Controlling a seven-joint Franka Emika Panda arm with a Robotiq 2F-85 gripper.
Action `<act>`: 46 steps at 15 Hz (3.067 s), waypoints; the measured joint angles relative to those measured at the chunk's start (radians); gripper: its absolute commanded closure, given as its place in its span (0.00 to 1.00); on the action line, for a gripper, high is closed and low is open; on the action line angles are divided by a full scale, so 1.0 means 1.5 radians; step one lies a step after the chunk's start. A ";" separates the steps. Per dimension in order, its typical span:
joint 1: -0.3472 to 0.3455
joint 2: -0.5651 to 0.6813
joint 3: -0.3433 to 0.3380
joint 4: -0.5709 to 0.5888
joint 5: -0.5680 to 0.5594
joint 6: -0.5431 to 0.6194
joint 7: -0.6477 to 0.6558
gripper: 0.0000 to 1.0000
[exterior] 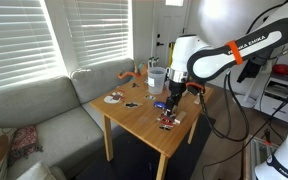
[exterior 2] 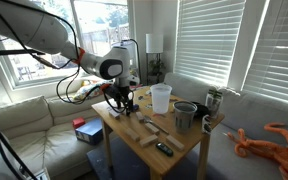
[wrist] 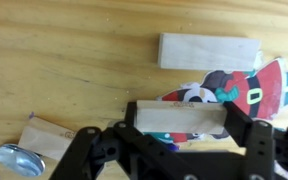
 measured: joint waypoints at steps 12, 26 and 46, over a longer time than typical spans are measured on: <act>0.004 -0.002 0.014 -0.003 0.000 -0.009 0.006 0.40; 0.004 -0.009 0.017 -0.003 0.000 -0.021 0.012 0.00; -0.112 -0.250 -0.121 -0.179 -0.125 -0.099 -0.146 0.00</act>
